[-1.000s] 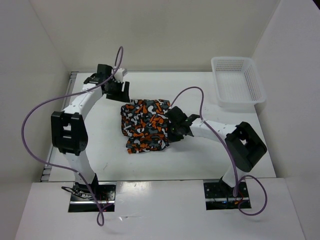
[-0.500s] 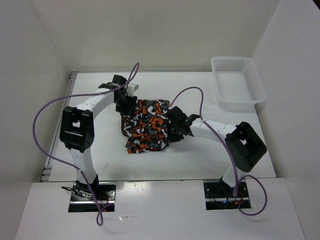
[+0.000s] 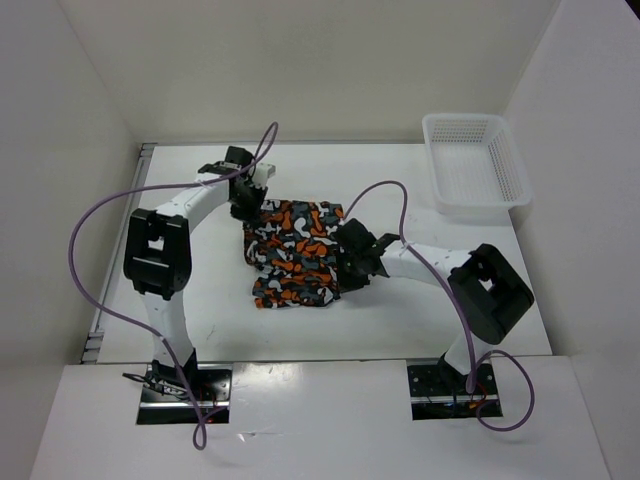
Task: Fold and stack the shorts
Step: Fold the shorts
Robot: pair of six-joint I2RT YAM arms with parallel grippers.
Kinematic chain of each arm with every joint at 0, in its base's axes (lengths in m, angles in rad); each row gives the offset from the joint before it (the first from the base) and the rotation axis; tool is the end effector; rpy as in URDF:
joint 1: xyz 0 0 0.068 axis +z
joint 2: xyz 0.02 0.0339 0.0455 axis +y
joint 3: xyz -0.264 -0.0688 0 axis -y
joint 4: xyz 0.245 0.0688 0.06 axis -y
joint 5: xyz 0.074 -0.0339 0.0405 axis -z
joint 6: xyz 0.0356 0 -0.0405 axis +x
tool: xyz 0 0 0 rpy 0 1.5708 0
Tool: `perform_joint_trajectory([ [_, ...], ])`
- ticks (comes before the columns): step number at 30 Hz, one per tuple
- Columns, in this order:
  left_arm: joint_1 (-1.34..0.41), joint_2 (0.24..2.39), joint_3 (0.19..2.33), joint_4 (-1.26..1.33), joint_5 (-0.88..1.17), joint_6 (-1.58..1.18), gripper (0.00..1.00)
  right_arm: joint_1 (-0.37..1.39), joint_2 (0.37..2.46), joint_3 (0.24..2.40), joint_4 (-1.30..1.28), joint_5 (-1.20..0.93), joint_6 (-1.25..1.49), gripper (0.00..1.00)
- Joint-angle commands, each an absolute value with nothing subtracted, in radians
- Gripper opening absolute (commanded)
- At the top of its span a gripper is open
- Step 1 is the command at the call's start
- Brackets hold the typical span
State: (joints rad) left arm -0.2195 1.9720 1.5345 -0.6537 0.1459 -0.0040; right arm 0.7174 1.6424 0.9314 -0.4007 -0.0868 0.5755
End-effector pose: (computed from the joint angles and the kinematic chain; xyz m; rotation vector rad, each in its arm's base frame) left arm 0.4096 -0.0967 0.2102 0.3344 2.6483 -0.2666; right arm 0.2332 0.2076 0.1643 -0.2257 2.7766 0.4886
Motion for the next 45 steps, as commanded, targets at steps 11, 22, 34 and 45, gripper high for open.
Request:
perform_joint_trajectory([
  [11,-0.201,2.046,1.635,-0.657,0.124,0.000,0.32,0.724,1.579,0.936,-0.407,-0.057,0.540,0.42],
  [22,-0.161,1.807,1.612,-0.718,0.114,0.000,0.77,0.724,1.365,1.002,-0.516,0.008,0.472,0.65],
  [34,-0.271,1.808,1.284,-0.667,0.095,0.000,0.77,0.640,1.702,1.181,-0.288,-0.086,0.466,0.02],
  [45,-0.272,1.770,1.175,-0.646,-0.054,0.000,0.76,0.565,1.865,1.206,-0.245,-0.118,0.532,0.00],
])
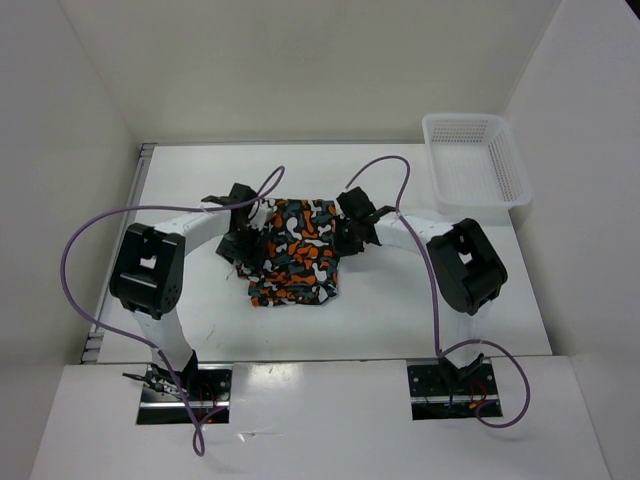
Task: Fold and stack the shorts
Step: Fold the shorts
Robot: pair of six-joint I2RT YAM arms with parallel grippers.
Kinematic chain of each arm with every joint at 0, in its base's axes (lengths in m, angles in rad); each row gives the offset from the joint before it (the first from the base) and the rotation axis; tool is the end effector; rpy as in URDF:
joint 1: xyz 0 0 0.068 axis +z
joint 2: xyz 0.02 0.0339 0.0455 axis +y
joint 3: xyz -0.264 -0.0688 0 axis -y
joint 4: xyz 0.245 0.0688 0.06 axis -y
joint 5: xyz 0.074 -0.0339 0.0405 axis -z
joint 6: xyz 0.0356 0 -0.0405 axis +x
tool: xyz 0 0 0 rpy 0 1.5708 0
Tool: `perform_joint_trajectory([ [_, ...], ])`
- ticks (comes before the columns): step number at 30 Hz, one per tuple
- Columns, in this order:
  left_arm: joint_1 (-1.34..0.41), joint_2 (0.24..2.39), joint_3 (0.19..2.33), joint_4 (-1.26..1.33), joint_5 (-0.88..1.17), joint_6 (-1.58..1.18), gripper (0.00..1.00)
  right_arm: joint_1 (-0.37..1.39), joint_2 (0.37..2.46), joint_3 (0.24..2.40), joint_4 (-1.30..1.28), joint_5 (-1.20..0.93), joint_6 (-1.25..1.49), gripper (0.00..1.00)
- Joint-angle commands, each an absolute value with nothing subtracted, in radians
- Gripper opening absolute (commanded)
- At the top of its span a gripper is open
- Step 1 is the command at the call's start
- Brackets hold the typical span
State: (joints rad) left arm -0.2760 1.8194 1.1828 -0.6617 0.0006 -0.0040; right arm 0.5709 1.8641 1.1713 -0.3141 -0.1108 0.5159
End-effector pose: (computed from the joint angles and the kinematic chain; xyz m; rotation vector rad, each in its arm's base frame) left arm 0.3340 -0.0946 0.1664 0.3894 2.8448 -0.0558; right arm 0.3190 0.2095 0.1635 -0.1161 2.6640 0.5259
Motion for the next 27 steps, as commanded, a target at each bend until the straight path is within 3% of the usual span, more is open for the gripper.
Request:
perform_joint_trajectory([
  [1,-0.272,1.770,1.189,-0.655,-0.023,0.000,0.76,0.565,1.856,1.206,-0.245,-0.118,0.532,0.00],
  [4,-0.272,1.737,1.250,-0.695,0.041,0.000,0.79,0.565,1.792,1.236,-0.284,-0.085,0.522,0.03],
  [6,-0.272,1.720,1.287,-0.718,0.080,0.000,0.82,0.555,1.747,1.265,-0.322,-0.065,0.499,0.21],
  [7,-0.272,1.694,1.308,-0.739,0.112,0.000,0.89,0.545,1.696,1.276,-0.366,-0.054,0.499,0.53],
  [8,-0.272,1.675,1.349,-0.739,0.129,0.000,1.00,0.545,1.668,1.287,-0.394,-0.039,0.488,0.71],
  [9,-0.272,1.627,1.370,-0.739,0.138,0.000,1.00,0.528,1.643,1.310,-0.423,-0.038,0.488,0.90],
  [10,-0.261,1.596,1.387,-0.720,0.159,0.000,1.00,0.493,1.619,1.322,-0.455,-0.026,0.488,1.00],
  [14,-0.174,1.432,1.446,-0.634,0.172,0.000,1.00,0.350,1.482,1.322,-0.612,-0.096,0.467,1.00],
  [20,0.028,1.393,1.548,-0.643,0.085,0.000,1.00,0.170,1.366,1.322,-0.800,-0.075,0.390,1.00],
  [27,0.213,1.312,1.470,-0.591,-0.395,0.000,1.00,0.022,1.270,1.322,-0.861,-0.043,0.301,1.00],
])
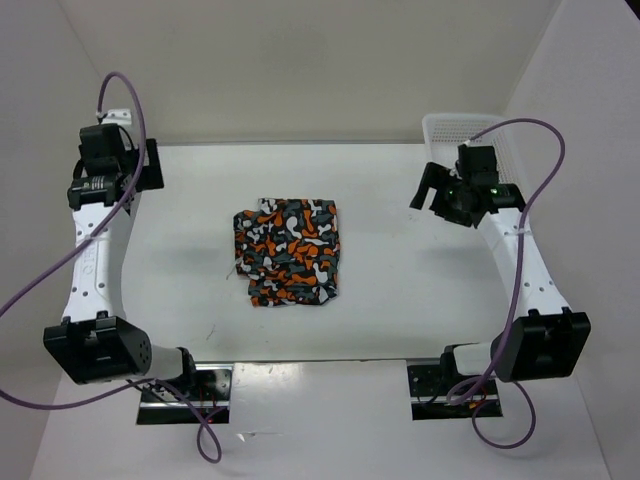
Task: Fold and stack the shorts
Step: Fold the shorts
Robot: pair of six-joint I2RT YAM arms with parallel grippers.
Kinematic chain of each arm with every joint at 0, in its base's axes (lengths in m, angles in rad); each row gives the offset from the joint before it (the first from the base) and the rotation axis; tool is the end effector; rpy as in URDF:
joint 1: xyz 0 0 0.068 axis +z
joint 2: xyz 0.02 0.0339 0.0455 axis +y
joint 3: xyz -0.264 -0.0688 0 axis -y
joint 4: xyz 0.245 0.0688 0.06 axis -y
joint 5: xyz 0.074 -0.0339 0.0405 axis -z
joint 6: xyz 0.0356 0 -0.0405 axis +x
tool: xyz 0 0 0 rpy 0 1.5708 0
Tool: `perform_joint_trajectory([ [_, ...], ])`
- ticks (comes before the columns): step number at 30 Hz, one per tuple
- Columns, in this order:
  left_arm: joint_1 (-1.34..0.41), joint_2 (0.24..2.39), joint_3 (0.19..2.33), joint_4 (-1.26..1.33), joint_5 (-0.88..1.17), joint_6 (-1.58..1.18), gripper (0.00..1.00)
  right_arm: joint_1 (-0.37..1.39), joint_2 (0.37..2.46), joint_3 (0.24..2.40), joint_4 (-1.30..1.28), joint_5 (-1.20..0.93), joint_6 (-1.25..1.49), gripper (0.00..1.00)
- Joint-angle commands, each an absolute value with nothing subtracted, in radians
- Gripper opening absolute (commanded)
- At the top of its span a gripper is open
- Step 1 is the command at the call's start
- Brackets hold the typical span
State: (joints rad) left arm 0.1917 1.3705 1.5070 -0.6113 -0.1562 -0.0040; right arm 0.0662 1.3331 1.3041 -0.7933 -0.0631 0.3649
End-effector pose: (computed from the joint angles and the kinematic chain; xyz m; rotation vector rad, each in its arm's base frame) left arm 0.2926 0.0624 0.4151 -0.2975 2.0289 0.2767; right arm 0.2783 0.0207 0.3427 0.3289 2.3867 0.2766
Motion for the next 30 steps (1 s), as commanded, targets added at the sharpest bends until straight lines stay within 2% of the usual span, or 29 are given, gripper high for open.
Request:
perform_joint_trajectory([
  [1,0.213,1.287,1.457,-0.591,-0.422,0.000,1.00,0.011,1.270,1.322,-0.870,-0.043,0.285,1.00],
  [3,0.213,1.269,1.433,-0.578,-0.488,0.000,1.00,-0.003,1.270,1.322,-0.870,-0.054,0.276,1.00],
  [12,0.222,1.194,1.367,-0.569,-0.486,0.000,1.00,-0.003,1.261,1.313,-0.861,-0.086,0.267,1.00],
  [30,0.222,1.175,1.345,-0.560,-0.445,0.000,1.00,-0.003,1.241,1.285,-0.861,-0.086,0.267,1.00],
])
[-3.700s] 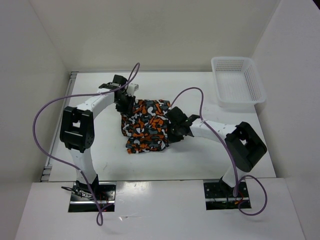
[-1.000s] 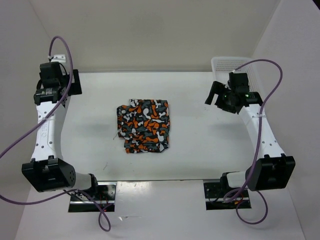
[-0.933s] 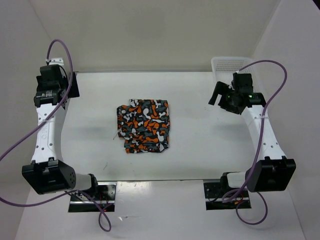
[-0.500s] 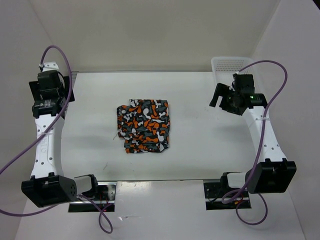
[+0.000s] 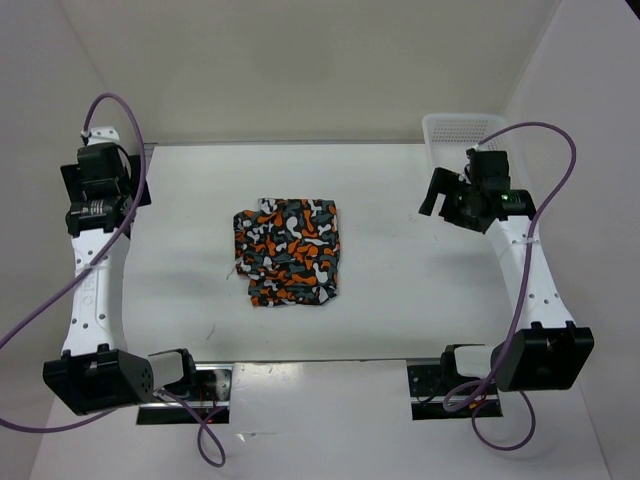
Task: Fold and stack the shorts
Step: Fold the shorts
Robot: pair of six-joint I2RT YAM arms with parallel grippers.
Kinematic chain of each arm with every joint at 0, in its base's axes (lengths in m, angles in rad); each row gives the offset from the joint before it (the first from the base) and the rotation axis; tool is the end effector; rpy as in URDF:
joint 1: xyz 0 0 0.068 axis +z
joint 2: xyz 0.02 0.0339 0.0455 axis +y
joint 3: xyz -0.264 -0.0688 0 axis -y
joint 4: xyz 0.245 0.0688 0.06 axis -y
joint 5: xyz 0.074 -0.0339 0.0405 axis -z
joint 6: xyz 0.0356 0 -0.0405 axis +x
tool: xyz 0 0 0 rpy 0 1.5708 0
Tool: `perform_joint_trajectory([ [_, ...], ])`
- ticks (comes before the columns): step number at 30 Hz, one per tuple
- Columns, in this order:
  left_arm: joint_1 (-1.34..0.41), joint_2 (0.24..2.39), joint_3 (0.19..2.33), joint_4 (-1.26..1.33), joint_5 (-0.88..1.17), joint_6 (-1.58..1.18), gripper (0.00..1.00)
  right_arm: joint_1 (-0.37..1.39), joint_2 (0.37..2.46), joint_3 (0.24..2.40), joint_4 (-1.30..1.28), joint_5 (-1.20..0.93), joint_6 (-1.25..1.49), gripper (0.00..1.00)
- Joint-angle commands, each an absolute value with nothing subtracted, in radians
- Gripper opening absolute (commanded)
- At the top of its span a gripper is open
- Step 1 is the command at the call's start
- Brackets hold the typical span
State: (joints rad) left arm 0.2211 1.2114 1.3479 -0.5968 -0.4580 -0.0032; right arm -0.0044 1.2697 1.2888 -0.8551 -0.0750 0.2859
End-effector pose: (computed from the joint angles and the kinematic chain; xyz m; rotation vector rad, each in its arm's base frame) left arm 0.2469 0.0716 0.4064 -0.5140 1.9656 0.6015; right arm 0.2589 0.0015 0.3490 0.3148 2.3948 0.2201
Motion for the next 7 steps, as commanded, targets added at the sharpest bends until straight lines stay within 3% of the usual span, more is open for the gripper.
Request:
perform_joint_trajectory([
  [1,0.222,1.175,1.345,-0.560,-0.430,0.000,1.00,-0.003,1.241,1.285,-0.861,-0.086,0.267,1.00],
  [7,0.232,1.175,1.345,-0.583,-0.296,0.000,1.00,-0.003,1.218,1.257,-0.795,-0.072,0.308,1.00],
])
